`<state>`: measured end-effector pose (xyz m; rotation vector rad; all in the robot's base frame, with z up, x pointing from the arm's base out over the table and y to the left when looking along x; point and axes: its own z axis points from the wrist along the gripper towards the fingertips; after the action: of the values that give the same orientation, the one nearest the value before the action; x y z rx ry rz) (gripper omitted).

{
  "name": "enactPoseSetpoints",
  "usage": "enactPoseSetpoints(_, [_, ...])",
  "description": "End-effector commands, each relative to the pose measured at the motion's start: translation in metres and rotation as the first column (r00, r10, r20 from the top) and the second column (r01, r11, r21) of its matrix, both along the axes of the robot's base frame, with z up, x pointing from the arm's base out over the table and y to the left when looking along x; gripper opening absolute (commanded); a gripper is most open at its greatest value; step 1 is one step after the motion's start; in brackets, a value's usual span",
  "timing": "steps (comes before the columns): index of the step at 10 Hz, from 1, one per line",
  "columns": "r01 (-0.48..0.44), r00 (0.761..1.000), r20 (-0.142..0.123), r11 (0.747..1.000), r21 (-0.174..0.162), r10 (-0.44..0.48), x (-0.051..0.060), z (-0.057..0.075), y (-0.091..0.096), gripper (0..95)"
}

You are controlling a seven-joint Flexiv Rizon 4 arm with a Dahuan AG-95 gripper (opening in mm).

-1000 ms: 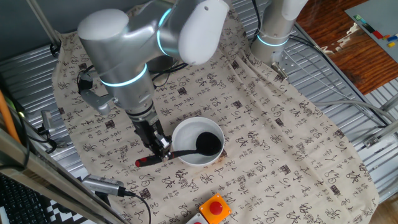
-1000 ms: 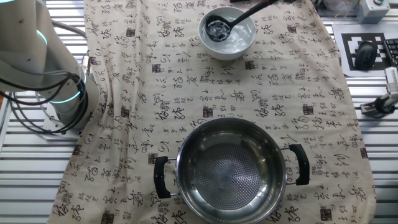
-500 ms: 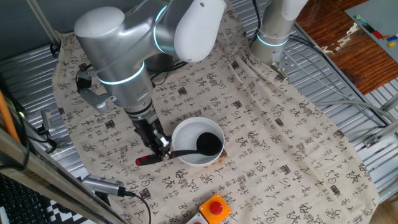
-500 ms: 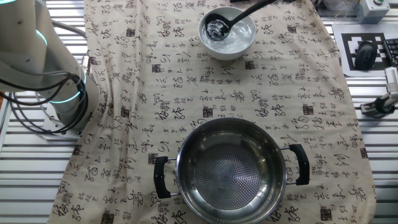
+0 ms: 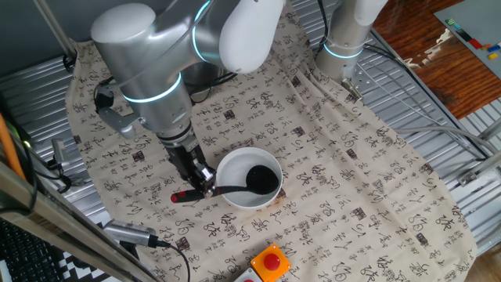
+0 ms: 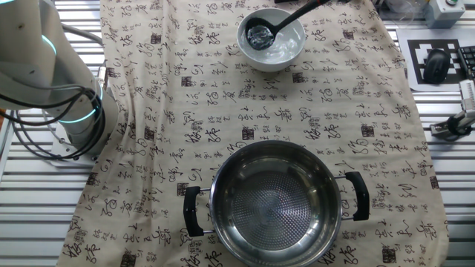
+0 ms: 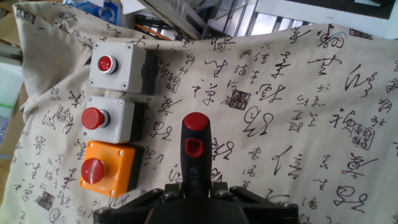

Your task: Scoop water with a large spoon from one bowl to another

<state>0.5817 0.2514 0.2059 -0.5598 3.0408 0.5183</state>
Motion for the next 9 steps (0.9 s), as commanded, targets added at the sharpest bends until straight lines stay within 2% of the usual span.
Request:
enactPoseSetpoints(1, [-0.002, 1.000, -0.001, 1.000, -0.021, 0.002, 0.0011, 0.0022, -0.0003, 0.0])
enactPoseSetpoints(9, [-0.011, 1.000, -0.007, 0.997, -0.077, 0.010, 0.0009, 0.0045, -0.0007, 0.0])
